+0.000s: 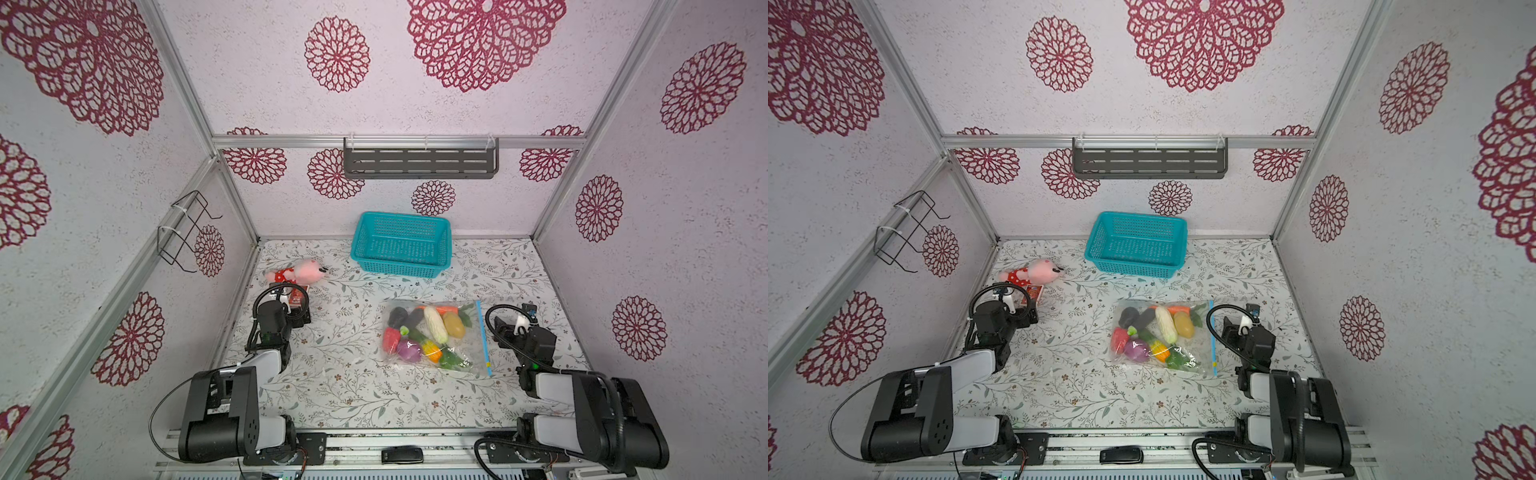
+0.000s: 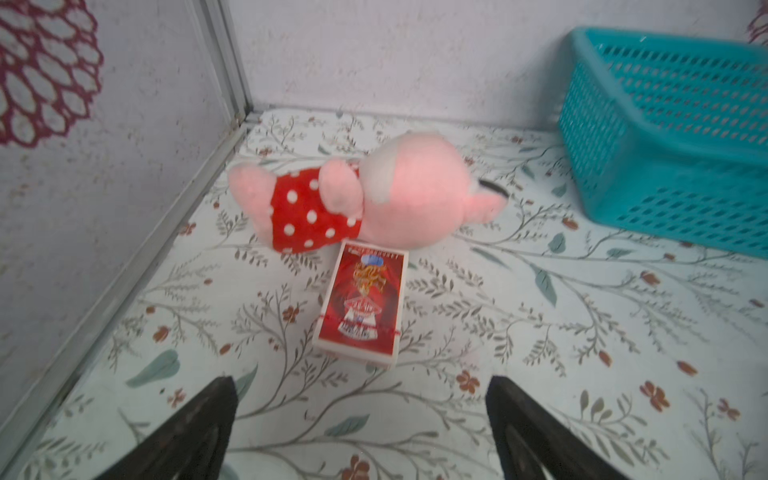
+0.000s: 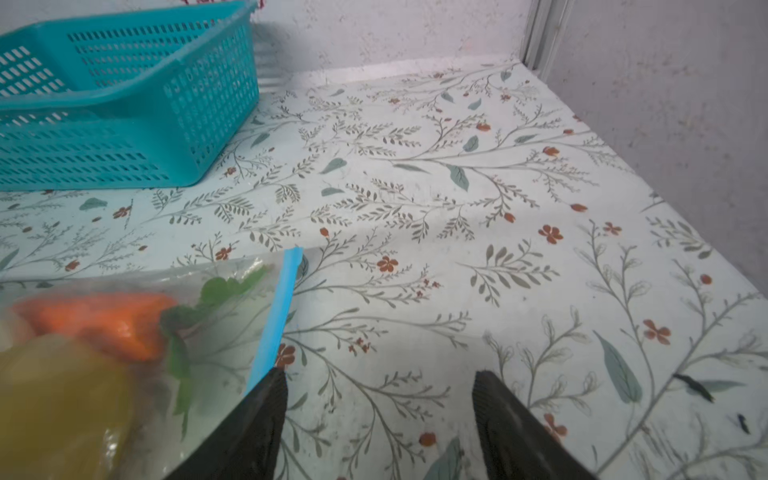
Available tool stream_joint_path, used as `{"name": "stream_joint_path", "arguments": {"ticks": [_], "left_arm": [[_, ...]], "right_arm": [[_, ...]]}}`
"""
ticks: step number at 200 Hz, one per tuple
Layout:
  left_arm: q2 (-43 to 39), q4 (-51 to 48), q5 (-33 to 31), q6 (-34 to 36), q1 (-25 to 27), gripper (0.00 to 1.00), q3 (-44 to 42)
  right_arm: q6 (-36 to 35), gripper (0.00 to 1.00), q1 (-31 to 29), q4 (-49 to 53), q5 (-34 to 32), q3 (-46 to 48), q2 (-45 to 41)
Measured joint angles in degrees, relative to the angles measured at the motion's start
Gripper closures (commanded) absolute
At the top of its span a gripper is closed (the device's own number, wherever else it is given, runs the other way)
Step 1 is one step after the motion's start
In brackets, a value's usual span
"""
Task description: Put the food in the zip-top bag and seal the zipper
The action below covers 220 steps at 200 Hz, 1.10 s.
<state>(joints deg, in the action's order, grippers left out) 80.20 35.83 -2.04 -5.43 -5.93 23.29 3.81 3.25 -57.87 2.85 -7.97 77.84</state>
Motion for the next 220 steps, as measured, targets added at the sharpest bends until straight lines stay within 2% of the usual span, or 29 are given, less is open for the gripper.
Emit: {"name": "stream_joint_path", "arguments": {"ticks": [20, 34, 67, 81, 84, 152, 220], "left_arm": [[4.3, 7.7, 0.4, 0.0, -0.7, 0.03, -0.9], [7.2, 10.2, 0.5, 0.0, -1.3, 0.03, -1.1], [8.5, 13.4, -0.5, -0.8, -2.2, 0.03, -1.0], [8.5, 13.1, -1.2, -1.3, -2.2, 0.03, -0.3], [8.6, 13.0, -1.4, -1.3, -2.2, 0.03, -0.2], [9.1, 12.5, -2.5, -1.9, -2.3, 0.03, 1.8], [9.2, 12.3, -2.8, -1.9, -2.3, 0.03, 1.8]], "right_arm": [[-1.3, 0.24, -1.4, -12.8, -1.9, 1.2, 7.8], [-1.8, 0.22, -2.1, -16.4, -3.1, 1.8, 11.0], [-2.6, 0.18, -2.4, -14.1, -4.4, -2.6, 11.3], [-2.6, 0.02, -2.4, -12.1, -4.6, -5.5, 11.3], [-2.8, 0.01, -2.4, -11.8, -4.7, -6.1, 11.3], [-3.0, 0.01, -4.0, -9.4, -7.7, -6.2, 11.3], [-3.0, 0.01, -3.8, -7.7, -7.6, -6.6, 11.3]]}}
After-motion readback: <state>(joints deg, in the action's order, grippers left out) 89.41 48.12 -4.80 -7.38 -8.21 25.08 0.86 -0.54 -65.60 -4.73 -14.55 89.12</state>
